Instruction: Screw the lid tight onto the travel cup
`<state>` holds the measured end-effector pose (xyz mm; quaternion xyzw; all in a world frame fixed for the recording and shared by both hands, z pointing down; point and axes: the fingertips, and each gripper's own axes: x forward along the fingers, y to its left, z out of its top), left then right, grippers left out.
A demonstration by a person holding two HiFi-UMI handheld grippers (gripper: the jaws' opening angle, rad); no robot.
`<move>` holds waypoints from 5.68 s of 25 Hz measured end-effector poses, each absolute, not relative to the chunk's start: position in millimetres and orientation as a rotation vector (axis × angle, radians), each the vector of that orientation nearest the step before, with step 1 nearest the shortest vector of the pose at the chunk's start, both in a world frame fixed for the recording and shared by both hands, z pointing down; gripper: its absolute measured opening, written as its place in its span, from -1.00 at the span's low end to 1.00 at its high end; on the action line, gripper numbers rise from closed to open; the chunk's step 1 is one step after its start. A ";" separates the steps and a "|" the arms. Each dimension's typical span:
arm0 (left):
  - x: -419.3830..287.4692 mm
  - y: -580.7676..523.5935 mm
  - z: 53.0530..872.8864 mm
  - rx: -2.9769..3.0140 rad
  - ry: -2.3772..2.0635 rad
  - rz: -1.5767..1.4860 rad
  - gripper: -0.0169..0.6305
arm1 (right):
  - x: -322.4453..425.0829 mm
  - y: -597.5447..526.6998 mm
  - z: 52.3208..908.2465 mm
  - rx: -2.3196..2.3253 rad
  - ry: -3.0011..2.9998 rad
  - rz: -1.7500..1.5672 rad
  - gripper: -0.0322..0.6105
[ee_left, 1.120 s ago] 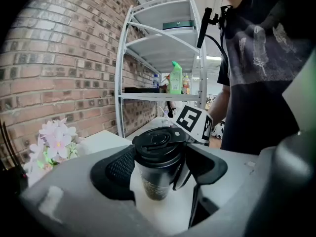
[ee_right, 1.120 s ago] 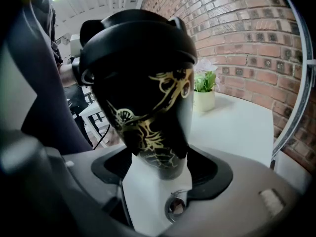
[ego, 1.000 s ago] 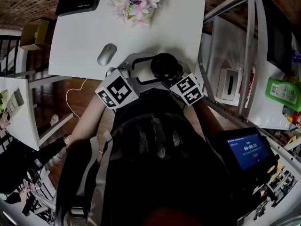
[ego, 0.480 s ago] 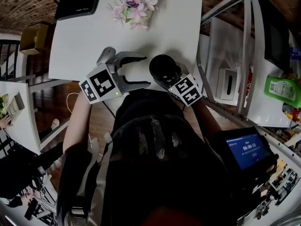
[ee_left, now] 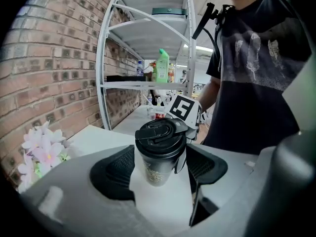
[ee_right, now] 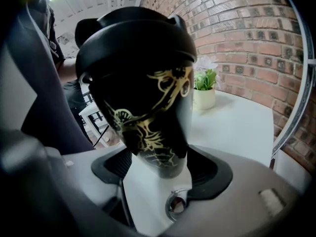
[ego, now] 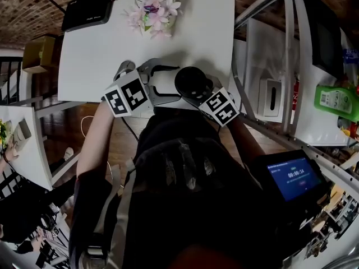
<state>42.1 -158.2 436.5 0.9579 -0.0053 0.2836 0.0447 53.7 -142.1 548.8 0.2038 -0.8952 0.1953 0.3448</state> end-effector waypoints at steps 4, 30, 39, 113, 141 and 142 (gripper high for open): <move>46.3 -154.3 437.1 2.932 -0.024 0.823 0.09 | 54.3 -140.4 547.1 0.533 -2.324 0.501 0.19; 29.1 -152.9 437.1 2.931 -0.241 0.804 0.09 | 54.4 -139.4 548.1 0.498 -2.319 0.490 0.18; 41.7 -153.9 434.6 2.968 -0.079 0.840 0.09 | 50.7 -139.1 548.8 0.502 -2.327 0.498 0.18; -36.1 -140.7 402.6 2.915 -0.407 0.441 0.08 | 95.5 -100.2 519.3 0.951 -2.110 0.616 0.17; 84.0 -43.5 336.1 2.968 -0.834 0.482 -0.94 | 139.2 -13.8 454.7 0.601 -2.470 0.415 -0.88; 90.9 -33.7 340.2 2.957 -0.842 0.517 -0.94 | 141.2 -8.4 453.7 0.572 -2.497 0.422 -0.88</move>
